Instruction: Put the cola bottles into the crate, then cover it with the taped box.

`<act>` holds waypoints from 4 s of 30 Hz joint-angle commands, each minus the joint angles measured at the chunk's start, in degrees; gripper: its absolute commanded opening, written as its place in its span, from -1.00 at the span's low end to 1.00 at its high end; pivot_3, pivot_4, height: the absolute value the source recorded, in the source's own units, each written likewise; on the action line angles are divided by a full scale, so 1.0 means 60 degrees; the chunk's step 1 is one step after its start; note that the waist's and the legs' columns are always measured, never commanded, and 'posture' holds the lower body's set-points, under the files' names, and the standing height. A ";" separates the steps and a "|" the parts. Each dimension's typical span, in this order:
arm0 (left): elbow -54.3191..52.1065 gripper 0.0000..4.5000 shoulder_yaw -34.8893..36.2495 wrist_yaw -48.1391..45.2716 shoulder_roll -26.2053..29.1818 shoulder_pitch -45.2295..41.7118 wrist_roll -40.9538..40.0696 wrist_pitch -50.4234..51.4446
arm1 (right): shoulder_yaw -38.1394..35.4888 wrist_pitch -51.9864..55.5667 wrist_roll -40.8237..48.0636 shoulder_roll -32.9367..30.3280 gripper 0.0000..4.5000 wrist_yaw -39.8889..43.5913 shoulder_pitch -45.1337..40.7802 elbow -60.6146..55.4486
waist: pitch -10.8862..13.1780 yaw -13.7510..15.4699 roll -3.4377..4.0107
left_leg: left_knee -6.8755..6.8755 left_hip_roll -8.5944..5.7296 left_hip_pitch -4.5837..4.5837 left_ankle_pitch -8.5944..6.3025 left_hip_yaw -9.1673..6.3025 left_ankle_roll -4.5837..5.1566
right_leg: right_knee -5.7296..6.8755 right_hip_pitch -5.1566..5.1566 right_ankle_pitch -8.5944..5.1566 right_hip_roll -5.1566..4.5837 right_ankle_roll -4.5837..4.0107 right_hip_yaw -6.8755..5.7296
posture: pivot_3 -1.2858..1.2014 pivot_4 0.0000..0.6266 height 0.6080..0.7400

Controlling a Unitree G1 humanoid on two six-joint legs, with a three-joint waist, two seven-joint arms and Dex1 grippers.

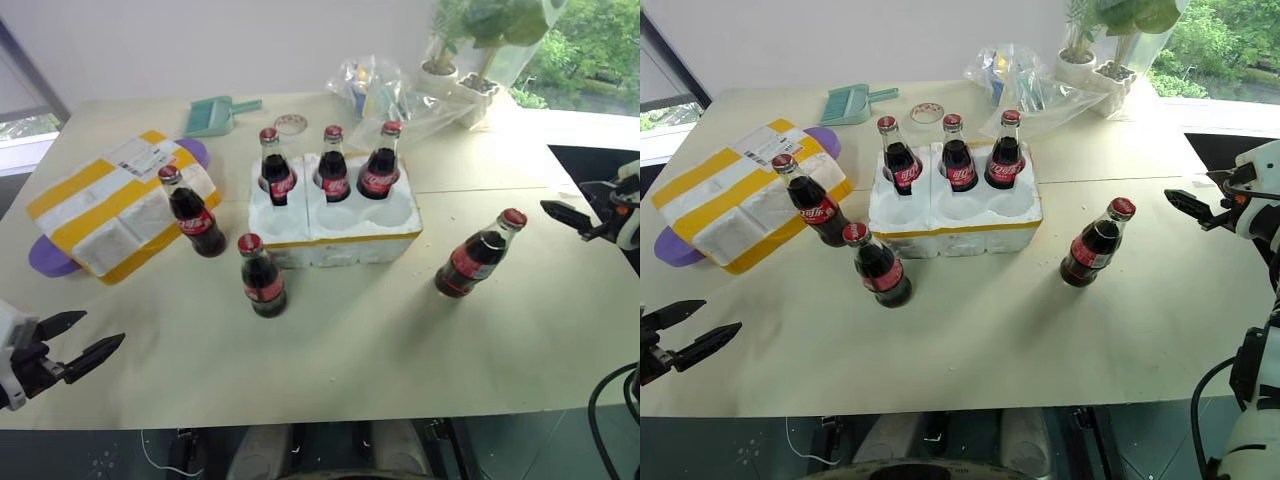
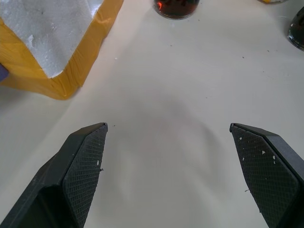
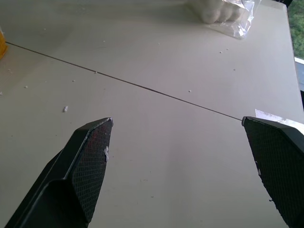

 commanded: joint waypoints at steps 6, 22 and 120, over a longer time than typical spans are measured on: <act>-0.0002 0.93 0.0370 0.0092 0.0072 -0.0304 -0.0193 0.0184 | -0.0140 -0.0153 0.0062 -0.0071 1.00 -0.0078 -0.0165 -0.0055 | 0.0000 -0.0002 0.0000 | 0.0000 0.0000 0.0000 0.0000 0.0000 0.0000 | 0.0000 0.0000 0.0000 0.0000 0.0001 0.0000 | 0.03 -0.52 1.00; -0.0257 0.93 0.0076 0.0124 0.0398 -0.2019 -0.1148 0.1169 | -0.0061 0.0901 0.0209 -0.0626 1.00 0.1098 -0.0959 -0.0239 | 0.0002 -0.0003 0.0008 | 0.0006 -0.0003 0.0000 0.0001 0.0000 -0.0001 | 0.0007 0.0000 0.0003 0.0001 0.0005 0.0000 | 0.03 -0.52 1.00; 0.6560 0.94 -0.8225 -0.4034 -0.1715 -1.4211 0.2476 -0.0397 | -0.0618 0.8434 0.6590 -0.0729 1.00 0.1724 0.0399 -1.1291 | 0.0049 0.0038 -0.0027 | 0.0158 -0.0018 -0.0159 0.0020 0.0005 -0.0020 | 0.0148 -0.0139 0.0025 -0.0004 0.0044 -0.0021 | 0.03 -0.52 1.00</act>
